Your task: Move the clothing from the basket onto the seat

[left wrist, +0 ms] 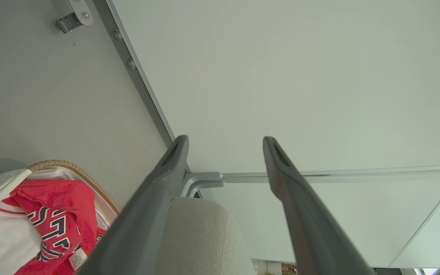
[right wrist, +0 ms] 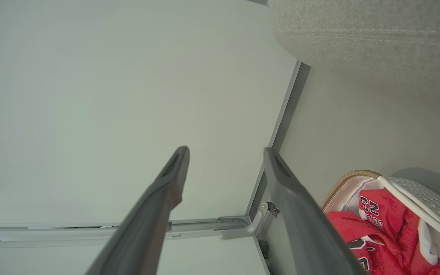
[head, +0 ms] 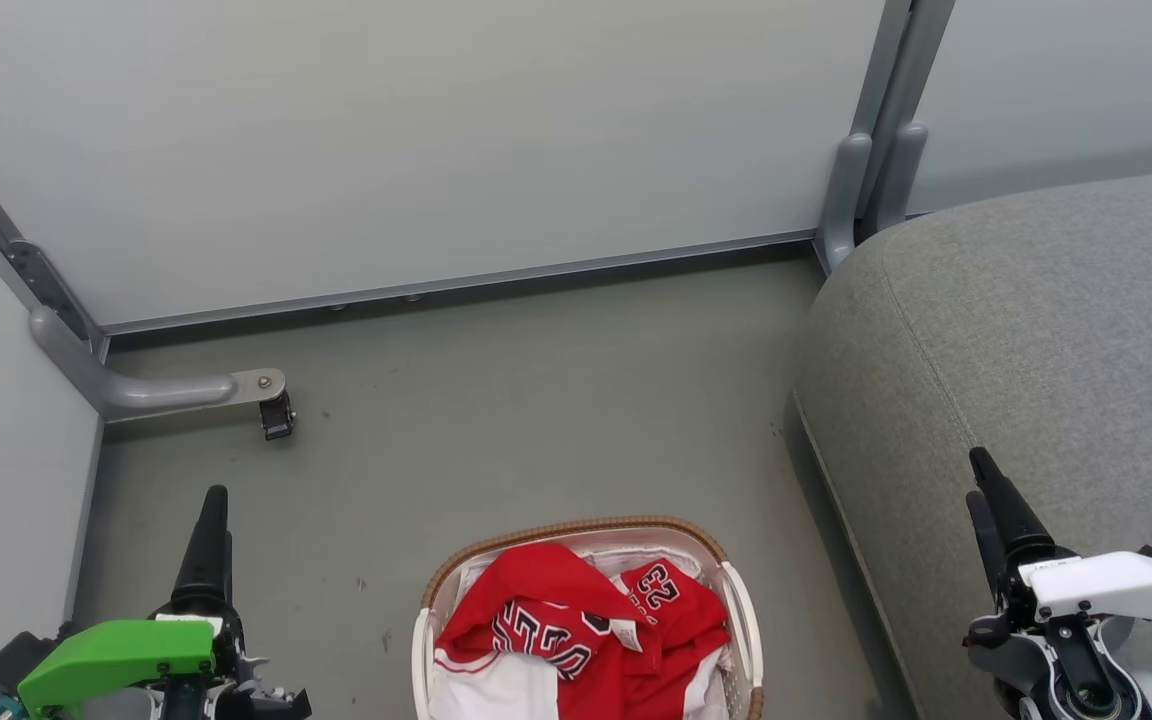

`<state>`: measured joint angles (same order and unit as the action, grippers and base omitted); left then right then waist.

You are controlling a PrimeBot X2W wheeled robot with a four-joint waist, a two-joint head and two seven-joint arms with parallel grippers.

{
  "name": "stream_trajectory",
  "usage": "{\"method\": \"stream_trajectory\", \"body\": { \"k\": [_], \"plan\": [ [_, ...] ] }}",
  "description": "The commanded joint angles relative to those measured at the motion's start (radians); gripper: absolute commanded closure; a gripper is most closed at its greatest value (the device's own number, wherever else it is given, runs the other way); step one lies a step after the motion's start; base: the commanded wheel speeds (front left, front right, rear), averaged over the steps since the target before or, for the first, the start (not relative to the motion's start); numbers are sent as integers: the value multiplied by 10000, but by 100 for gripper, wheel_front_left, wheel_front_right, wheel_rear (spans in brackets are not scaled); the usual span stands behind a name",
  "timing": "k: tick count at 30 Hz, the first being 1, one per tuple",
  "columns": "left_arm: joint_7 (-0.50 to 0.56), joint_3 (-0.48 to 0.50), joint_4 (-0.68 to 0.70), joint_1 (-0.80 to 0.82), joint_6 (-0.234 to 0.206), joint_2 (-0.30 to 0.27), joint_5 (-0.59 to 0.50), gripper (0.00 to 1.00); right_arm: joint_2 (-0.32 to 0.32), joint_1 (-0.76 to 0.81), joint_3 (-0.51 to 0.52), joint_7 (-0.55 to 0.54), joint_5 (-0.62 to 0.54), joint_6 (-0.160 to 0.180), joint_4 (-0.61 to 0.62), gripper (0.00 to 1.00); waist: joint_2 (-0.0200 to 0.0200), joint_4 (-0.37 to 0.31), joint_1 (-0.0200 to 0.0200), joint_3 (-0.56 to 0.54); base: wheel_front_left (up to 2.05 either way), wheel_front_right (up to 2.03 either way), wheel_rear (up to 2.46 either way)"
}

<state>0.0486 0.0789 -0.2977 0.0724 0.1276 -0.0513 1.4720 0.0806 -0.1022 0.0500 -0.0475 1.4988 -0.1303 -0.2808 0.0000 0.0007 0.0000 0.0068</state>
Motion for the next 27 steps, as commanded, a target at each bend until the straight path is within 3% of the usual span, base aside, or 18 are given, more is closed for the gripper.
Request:
{"method": "stream_trajectory", "body": {
  "k": [1,27],
  "plan": [
    [-136,5,146,348,15,-101,-470,0,152,-390,-36,128,-381,-3,134,0,0,1,0,5,0,0,0],
    [-1151,-428,-255,301,25,-189,-5590,0,485,-786,-926,1146,-5188,-4,-59,0,0,27,0,104,0,0,0]
  ]
}}
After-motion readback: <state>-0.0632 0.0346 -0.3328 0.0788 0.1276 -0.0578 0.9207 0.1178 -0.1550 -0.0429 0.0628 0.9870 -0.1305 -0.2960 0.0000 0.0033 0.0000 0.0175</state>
